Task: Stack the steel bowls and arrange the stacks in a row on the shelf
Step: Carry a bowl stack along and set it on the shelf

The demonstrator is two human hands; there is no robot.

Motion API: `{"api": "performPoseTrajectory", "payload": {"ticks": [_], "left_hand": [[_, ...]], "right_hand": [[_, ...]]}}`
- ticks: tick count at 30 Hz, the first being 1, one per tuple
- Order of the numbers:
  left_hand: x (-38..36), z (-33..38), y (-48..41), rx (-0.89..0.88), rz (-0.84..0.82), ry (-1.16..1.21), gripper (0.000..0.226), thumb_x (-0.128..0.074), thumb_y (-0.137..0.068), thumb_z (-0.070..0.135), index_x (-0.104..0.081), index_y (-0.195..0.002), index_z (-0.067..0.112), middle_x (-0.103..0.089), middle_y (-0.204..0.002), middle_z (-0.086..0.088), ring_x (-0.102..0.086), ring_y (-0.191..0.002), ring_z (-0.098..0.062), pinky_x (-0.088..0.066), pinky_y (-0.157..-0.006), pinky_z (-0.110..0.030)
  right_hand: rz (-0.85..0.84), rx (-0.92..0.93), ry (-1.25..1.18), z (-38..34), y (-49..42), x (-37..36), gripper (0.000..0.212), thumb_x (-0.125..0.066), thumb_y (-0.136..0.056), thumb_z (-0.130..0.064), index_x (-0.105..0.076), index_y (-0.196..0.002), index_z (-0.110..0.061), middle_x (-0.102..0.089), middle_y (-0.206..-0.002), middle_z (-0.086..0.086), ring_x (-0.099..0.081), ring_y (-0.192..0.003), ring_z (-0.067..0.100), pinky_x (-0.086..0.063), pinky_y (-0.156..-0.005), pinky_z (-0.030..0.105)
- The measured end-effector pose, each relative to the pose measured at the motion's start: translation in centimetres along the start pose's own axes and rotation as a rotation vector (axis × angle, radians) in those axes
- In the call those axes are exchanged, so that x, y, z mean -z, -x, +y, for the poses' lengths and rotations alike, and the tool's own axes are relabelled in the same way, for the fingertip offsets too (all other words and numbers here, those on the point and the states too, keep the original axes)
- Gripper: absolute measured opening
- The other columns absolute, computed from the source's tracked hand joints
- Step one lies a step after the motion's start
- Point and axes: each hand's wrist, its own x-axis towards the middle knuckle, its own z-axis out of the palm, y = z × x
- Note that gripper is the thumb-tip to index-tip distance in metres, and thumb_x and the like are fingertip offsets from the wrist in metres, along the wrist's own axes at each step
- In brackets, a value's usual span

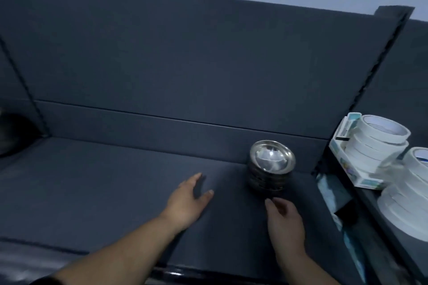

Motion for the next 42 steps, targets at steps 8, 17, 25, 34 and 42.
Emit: {"api": "performPoseTrajectory", "payload": {"ticks": [8,17,25,34,42], "left_hand": [[18.1,-14.2,13.0,0.064,0.193,-0.352,0.072,-0.057,-0.088,0.047,-0.027,-0.148,0.020,-0.033,-0.151,-0.003,-0.033,-0.138,-0.017,-0.021,-0.110,-0.018],[36.2,-30.1,30.8,0.424,0.380,-0.483,0.071,-0.055,-0.089,0.049,-0.028,-0.148,0.021,-0.036,-0.149,-0.004,-0.042,-0.133,-0.020,-0.033,-0.107,-0.025],[44.8,-38.4,35.6,0.637,0.568,-0.364,0.069,-0.057,-0.089,0.048,-0.031,-0.146,0.021,-0.039,-0.148,-0.004,-0.042,-0.133,-0.019,-0.031,-0.106,-0.022],[57.9,-43.8,25.3,0.648,0.735,-0.275,0.067,-0.060,-0.088,0.044,-0.034,-0.146,0.024,-0.042,-0.147,0.000,-0.042,-0.133,-0.016,-0.034,-0.106,-0.026],[68.2,-47.7,14.9,0.575,0.742,-0.269,0.065,-0.059,-0.088,0.045,-0.034,-0.145,0.024,-0.044,-0.143,-0.002,-0.047,-0.126,-0.017,-0.037,-0.101,-0.025]], "right_hand": [[-0.607,0.440,0.603,-4.7,17.4,-15.2,0.056,-0.059,-0.087,-0.049,-0.046,-0.136,-0.024,-0.049,-0.137,-0.003,-0.051,-0.122,0.015,-0.039,-0.097,0.023],[-1.064,0.758,0.791,-8.5,38.8,-33.3,0.060,-0.054,-0.085,-0.056,-0.042,-0.139,-0.030,-0.051,-0.136,-0.001,-0.050,-0.124,0.019,-0.043,-0.099,0.029],[-1.268,0.827,0.701,-11.6,47.1,-45.6,0.051,-0.057,-0.088,-0.047,-0.046,-0.134,-0.028,-0.055,-0.132,-0.003,-0.056,-0.115,0.018,-0.047,-0.097,0.032],[-1.280,0.838,0.568,-18.9,45.2,-63.3,0.055,-0.060,-0.087,-0.045,-0.043,-0.137,-0.032,-0.050,-0.136,-0.003,-0.053,-0.114,0.015,-0.046,-0.096,0.030],[-1.252,0.790,0.527,-23.6,44.1,-76.4,0.063,-0.062,-0.088,-0.042,-0.038,-0.143,-0.026,-0.048,-0.142,0.003,-0.047,-0.128,0.019,-0.040,-0.104,0.030]]}}
